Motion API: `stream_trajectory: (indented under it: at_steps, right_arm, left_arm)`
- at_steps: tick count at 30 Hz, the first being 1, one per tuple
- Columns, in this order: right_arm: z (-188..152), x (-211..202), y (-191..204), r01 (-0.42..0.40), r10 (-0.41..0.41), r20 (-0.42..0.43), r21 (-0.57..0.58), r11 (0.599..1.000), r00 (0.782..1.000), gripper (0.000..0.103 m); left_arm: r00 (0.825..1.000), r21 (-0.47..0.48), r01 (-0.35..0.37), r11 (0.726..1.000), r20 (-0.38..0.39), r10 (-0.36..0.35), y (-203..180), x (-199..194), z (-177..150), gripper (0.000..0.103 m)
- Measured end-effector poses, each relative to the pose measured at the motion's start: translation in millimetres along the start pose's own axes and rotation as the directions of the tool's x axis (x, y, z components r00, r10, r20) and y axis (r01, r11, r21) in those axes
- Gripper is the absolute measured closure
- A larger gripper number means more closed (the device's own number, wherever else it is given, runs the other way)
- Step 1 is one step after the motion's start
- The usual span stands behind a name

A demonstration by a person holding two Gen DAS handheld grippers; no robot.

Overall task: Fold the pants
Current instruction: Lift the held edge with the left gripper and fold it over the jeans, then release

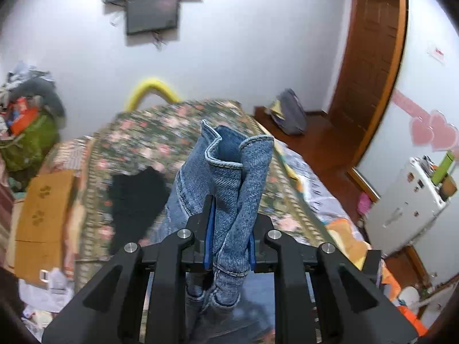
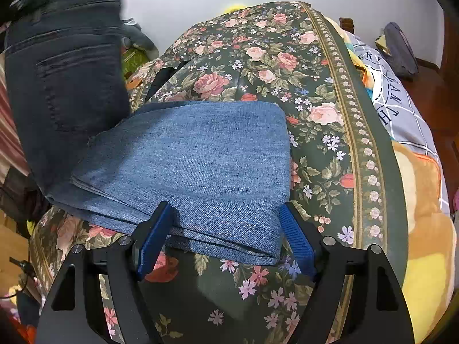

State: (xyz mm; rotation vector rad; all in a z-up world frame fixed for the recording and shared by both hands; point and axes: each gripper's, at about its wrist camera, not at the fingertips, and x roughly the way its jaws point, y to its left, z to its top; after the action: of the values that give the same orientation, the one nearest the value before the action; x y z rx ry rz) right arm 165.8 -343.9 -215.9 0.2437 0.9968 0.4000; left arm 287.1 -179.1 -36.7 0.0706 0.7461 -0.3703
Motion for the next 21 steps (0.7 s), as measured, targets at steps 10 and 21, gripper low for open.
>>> stream_trajectory:
  at_steps: [10,21]
  right_arm:
    - [-4.9,-3.4,-1.9,-0.002,0.002,0.004,0.005,1.0,1.0,0.028]
    - [-25.0,-25.4,2.4,0.024,-0.024,-0.01,0.011,1.0,1.0,0.028]
  left_arm:
    - [0.961,0.07,0.129,0.989,-0.256,-0.107,-80.1,96.0,-59.8,0.085]
    - [0.961,0.154,0.17,0.973,-0.243,-0.129,-98.5,69.5,-66.5,0.019]
